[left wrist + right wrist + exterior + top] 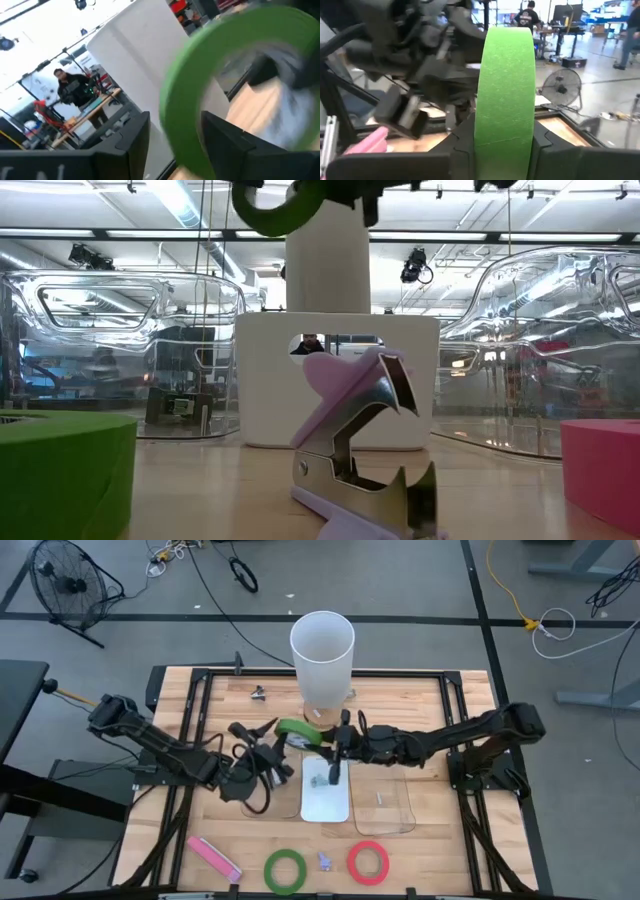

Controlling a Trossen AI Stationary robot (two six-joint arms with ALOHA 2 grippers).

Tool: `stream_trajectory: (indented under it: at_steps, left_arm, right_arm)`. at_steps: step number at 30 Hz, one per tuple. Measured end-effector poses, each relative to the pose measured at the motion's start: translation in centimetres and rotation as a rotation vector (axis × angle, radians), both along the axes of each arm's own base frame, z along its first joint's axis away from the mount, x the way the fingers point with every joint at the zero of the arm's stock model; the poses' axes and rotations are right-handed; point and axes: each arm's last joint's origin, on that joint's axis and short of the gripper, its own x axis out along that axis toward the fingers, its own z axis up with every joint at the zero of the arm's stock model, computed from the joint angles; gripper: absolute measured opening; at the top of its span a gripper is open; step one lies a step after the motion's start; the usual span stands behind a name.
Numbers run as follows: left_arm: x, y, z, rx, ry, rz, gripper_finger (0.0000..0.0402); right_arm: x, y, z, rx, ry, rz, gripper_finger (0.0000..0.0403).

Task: Pick and place Stapler, Stapler remover, tape
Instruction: Put the top green tape into the right transparent bin

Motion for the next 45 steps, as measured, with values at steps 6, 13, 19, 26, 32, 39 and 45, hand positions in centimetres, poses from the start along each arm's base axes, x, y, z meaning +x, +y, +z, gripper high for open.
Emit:
stream_trajectory:
  at_steps: [6, 13, 19, 26, 32, 39, 45]
  left_arm:
    - [-1.3, -0.6, 0.8, 0.045, 0.031, 0.046, 0.0176]
    - [-2.0, -1.0, 1.3, 0.029, 0.011, 0.003, 0.0176]
    - [-1.9, -1.1, 1.2, 0.029, 0.016, -0.007, 0.0176]
    - [-1.9, -1.0, 1.2, 0.028, 0.014, -0.008, 0.0176]
    - [-1.9, -1.1, 1.2, 0.021, 0.004, -0.011, 0.0176]
    - [-1.9, -1.1, 1.2, 0.021, 0.004, -0.012, 0.0177]
    - [-1.9, -1.1, 1.2, 0.02, 0.001, -0.012, 0.0177]
  right_arm:
    - [-3.7, -0.2, 0.3, 0.027, 0.273, -0.128, 0.0087]
    - [-8.6, 0.1, 0.5, 0.177, 0.518, -0.176, 0.0087]
    - [-10.5, 1.4, -0.9, 0.352, 0.743, -0.108, 0.0087]
    - [-11.8, 2.8, -2.1, 0.422, 0.904, -0.118, 0.0087]
    - [-12.1, 3.0, -2.9, 0.436, 0.913, -0.16, 0.0087]
    - [-12.2, 2.9, -5.5, 0.423, 1.011, -0.195, 0.0087]
    - [-12.4, 2.8, -6.9, 0.414, 1.058, -0.229, 0.0087]
